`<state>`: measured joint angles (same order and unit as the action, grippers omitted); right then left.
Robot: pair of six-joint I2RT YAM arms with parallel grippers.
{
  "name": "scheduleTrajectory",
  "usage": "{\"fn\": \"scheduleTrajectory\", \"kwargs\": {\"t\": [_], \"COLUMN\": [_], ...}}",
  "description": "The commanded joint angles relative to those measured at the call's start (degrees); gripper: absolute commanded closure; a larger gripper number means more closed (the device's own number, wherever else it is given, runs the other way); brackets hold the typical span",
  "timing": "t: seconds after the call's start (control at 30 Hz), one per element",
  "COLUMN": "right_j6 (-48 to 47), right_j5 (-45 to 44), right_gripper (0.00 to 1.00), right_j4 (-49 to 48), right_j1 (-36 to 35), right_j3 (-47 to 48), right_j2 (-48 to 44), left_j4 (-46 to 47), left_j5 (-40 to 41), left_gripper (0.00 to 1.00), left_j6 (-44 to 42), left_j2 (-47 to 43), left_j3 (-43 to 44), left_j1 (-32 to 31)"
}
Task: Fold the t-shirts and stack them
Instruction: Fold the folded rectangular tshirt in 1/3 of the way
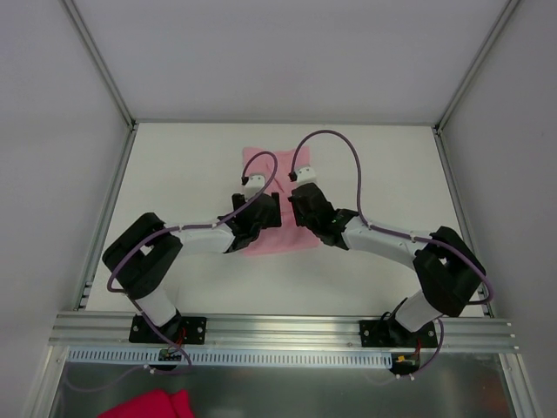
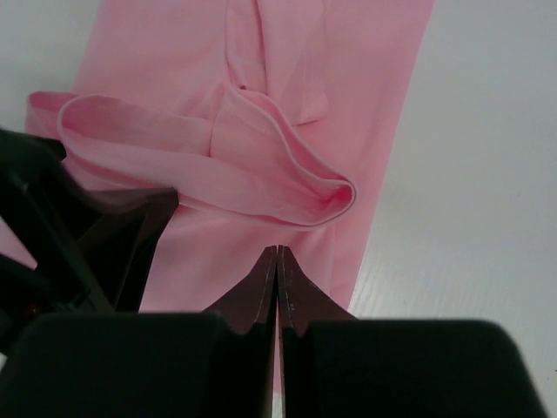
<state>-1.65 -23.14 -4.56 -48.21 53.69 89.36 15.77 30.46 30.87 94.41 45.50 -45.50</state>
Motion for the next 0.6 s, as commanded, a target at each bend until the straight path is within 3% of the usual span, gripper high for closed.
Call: {"fn": "scheduleTrajectory", "kwargs": {"t": [0.0,0.27,0.57], "right_j6": [0.4,-0.1,-2.2], "right_j5": [2.2,3.8,4.2], "right_gripper": [0.99,0.99,0.99], "right_j4": [0.1,-2.9,-8.5], "right_j1": [0.5,0.3,-1.4], "right_j3": [1.1,-4.8,-8.6], "right_j2": [-0.5,-3.7,-3.2], "left_j4": [2.4,2.2,1.7], "left_j5": [-0.8,-4.5,-7.3], "left_gripper": [0.2,0.24,0.24], "left_j6": [-0.3,0.0,-3.1], "left_j2": [1.8,6.1,11.9], "left_j3": [3.1,7.7,16.9], "left_j1": [2.0,8.0,9.6]}}
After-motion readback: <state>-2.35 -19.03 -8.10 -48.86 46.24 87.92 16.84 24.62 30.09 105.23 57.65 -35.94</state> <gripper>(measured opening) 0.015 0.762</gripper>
